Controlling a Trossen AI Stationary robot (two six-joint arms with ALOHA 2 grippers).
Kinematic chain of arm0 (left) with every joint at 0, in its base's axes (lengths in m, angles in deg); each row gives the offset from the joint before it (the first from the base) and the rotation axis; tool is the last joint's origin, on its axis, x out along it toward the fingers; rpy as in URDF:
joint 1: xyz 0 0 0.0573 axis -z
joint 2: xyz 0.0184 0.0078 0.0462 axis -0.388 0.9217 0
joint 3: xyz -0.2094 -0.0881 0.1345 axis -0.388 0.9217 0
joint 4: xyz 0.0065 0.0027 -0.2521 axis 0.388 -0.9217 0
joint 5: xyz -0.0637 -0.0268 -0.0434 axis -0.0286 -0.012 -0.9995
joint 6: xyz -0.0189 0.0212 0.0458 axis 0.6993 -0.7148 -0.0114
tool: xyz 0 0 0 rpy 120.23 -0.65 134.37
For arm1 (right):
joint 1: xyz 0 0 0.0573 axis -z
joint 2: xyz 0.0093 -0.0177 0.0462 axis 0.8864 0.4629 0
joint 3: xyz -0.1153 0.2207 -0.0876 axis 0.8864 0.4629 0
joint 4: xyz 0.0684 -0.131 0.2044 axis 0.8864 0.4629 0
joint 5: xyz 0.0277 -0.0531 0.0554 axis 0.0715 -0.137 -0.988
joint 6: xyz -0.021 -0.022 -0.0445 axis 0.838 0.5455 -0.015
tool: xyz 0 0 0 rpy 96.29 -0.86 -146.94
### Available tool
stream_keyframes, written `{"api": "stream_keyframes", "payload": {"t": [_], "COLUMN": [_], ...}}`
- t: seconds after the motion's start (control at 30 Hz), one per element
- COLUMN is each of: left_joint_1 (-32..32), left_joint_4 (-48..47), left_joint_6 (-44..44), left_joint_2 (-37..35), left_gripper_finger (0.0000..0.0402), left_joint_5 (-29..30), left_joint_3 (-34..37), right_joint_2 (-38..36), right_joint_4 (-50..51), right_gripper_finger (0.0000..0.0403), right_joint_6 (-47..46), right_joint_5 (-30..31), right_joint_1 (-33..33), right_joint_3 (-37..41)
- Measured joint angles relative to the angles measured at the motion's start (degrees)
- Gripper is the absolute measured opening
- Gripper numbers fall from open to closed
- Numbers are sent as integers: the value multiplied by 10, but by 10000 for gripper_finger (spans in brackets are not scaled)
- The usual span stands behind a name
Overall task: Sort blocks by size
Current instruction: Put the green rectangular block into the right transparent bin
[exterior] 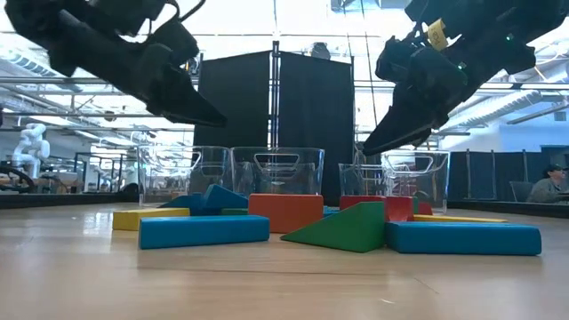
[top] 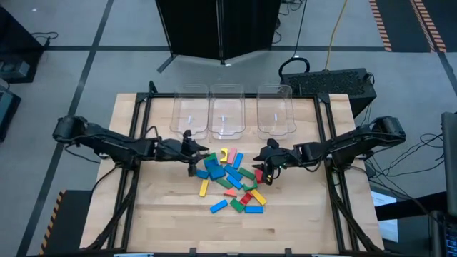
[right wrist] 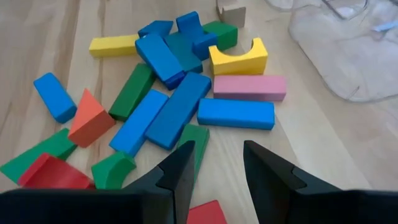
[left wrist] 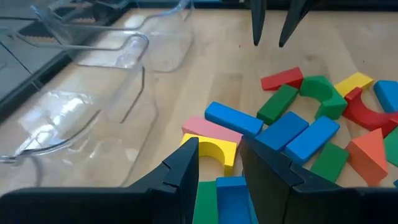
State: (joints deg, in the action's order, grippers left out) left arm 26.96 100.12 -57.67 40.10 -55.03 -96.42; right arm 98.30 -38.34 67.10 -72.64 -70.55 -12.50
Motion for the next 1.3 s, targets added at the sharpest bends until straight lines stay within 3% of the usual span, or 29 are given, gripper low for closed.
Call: {"api": "stream_keyframes", "payload": {"t": [0.3,0.6,0.83,1.03,1.3], "left_joint_1": [0,0,0,0,0], "left_joint_4": [0,1,0,0,-1], "left_joint_6": [0,0,0,1,1], "left_joint_2": [71,79,79,79,79], "left_gripper_finger": [123,123,123,123,123], "left_joint_5": [-2,-1,1,2,2], "left_joint_3": [-44,-52,-52,-52,-52], "right_joint_2": [6,62,108,128,164], "right_joint_4": [119,116,57,48,39], "right_gripper_finger": [126,128,177,224,230], "right_joint_6": [11,-6,-56,-40,-29], "right_joint_5": [-15,-17,-22,-32,15], "right_joint_1": [13,13,9,-2,-30], "right_joint_3": [-57,-79,-79,-79,-79]}}
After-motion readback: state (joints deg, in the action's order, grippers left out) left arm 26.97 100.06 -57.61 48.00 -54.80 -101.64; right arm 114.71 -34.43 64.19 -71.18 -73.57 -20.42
